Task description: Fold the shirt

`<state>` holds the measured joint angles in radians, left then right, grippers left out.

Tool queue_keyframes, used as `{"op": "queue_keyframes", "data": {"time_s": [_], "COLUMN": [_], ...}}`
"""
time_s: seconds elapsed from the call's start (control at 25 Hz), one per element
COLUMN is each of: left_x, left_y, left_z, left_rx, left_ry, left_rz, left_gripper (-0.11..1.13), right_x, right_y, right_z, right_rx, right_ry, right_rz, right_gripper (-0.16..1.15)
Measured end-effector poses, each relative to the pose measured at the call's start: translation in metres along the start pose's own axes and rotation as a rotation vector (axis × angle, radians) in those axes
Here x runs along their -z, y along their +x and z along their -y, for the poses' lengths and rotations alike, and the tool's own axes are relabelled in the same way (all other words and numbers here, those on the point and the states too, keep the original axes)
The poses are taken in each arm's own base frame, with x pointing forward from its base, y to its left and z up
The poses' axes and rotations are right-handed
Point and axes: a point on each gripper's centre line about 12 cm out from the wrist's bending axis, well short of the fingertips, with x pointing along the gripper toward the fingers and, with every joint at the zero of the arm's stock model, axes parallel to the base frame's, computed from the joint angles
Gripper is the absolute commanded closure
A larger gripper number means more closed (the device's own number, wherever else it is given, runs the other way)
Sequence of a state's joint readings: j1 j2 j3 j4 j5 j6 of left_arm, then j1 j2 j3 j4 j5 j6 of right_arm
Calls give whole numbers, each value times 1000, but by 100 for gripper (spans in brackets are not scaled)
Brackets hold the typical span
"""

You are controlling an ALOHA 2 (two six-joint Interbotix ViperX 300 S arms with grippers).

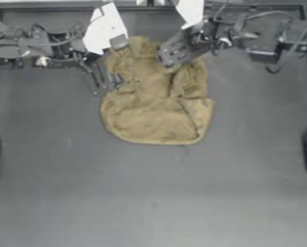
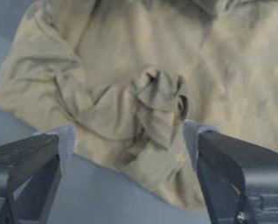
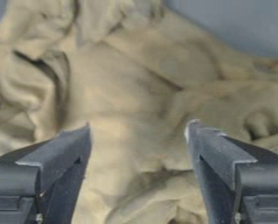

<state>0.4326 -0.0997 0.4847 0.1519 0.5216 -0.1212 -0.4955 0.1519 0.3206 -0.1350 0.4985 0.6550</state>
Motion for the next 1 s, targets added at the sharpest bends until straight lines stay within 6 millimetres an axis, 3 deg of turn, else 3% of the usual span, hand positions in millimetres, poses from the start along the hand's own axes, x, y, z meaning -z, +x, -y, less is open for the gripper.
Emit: {"op": "queue_keyframes", "data": {"time_s": [0.28,0.6,1.0], "left_x": [-9,2,19], "left_y": [-21,-25,-30], "left_z": [10,46,79], "left_rx": [15,72,105], "left_ry": [117,251,370], "left_rz": [56,-8,-89], "left_gripper": [0,0,-1], "right_x": [1,31,78], "right_y": [-40,-79,-90], "right_z": [-12,-46,-61], "right_rx": [5,-63,-74], "right_ry": [-160,-487,-824], "right_rz": [-3,-90,-191], "right_gripper": [4,4,4]}}
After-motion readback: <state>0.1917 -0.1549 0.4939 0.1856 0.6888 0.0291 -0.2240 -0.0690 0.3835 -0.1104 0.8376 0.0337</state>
